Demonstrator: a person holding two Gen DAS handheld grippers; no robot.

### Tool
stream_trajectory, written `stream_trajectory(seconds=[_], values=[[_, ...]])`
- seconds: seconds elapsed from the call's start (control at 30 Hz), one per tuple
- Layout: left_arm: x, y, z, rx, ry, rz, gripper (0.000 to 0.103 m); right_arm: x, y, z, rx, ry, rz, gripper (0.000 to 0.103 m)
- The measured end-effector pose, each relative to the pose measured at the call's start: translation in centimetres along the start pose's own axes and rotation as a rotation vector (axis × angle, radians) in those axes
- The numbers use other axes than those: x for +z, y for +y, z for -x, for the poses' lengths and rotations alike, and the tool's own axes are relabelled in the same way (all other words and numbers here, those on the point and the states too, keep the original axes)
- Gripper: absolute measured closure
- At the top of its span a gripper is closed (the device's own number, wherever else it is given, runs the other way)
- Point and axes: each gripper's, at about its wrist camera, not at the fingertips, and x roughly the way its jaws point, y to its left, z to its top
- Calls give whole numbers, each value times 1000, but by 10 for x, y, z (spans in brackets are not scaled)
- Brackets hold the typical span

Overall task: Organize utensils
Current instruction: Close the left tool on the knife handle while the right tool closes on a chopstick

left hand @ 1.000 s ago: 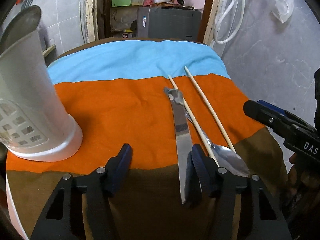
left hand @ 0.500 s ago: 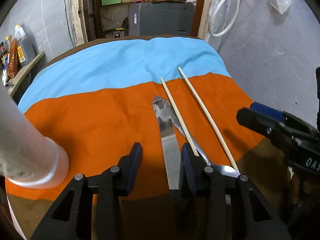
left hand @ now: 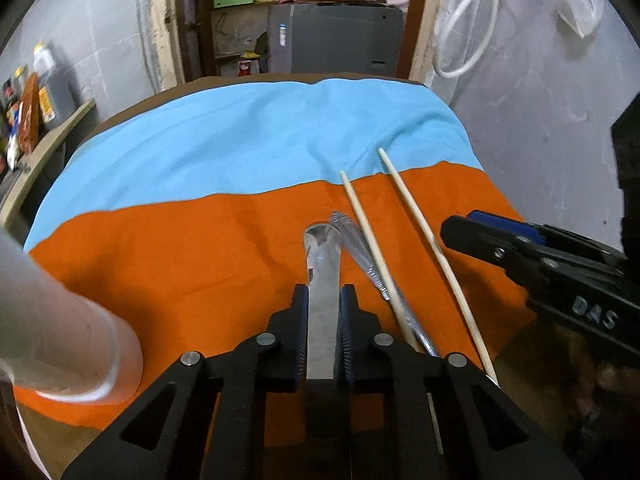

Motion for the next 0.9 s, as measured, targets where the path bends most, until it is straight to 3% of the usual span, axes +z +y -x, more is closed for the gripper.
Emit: stream_trajectory(seconds=[0.23,0.6,0.7,0.9], values=[[-10,3,13,18,9,4,90,8,8,-17,-2,75,51,72],[-9,-6,7,54,41,-63,90,26,25,-43,-123,171,133,77],[-9,-3,7,44,35,-43,90,25,27,-44,-174,168,145,94],[-14,11,17,-43,1,65,91,17,5,-26,-60,112,-22,100]])
